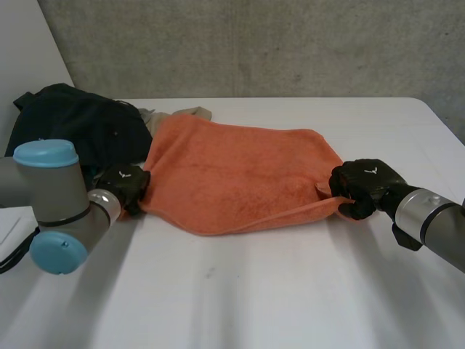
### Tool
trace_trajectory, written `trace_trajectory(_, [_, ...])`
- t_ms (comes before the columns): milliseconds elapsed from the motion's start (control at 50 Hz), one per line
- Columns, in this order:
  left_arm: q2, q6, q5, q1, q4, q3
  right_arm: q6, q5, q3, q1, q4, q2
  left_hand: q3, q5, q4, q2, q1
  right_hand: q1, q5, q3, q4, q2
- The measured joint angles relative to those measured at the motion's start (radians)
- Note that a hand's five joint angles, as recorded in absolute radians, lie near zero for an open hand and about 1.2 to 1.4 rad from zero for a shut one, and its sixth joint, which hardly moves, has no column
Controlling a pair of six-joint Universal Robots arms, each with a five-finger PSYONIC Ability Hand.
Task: Fold the laundry.
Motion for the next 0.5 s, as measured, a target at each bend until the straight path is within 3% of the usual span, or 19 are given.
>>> trace_trajectory(40, [-0.004,0.023,-0.004,0.003,0.007,0.018,-0.004,-0.001,-0.002,0.001,0.014,0.0,0.243,0.255,0.265,0.249,0.209,-0.001,0.0,-0.002,-0.004,0.0])
trace_trajectory(120, [0.021,0.042,-0.006,0.009,0.015,0.033,-0.043,-0.003,-0.006,0.006,0.081,0.003,0.269,0.264,0.295,0.277,0.209,-0.38,-0.393,-0.422,-0.426,-0.42])
trace_trajectory(180, [0.057,0.035,-0.004,0.011,0.026,0.032,-0.152,-0.003,-0.025,0.004,0.212,0.008,0.269,0.264,0.295,0.277,0.209,-0.659,-0.7,-0.705,-0.712,-0.7])
trace_trajectory(300, [0.107,0.001,0.001,0.013,0.047,0.02,-0.34,0.01,-0.149,-0.023,0.406,0.018,0.269,0.264,0.295,0.277,0.209,-0.685,-0.759,-0.733,-0.765,-0.727])
trace_trajectory(500, [0.128,-0.025,0.004,0.018,0.036,0.015,-0.434,0.058,-0.417,-0.003,0.5,0.095,0.269,0.264,0.296,0.277,0.209,-0.685,-0.749,-0.733,-0.763,-0.727])
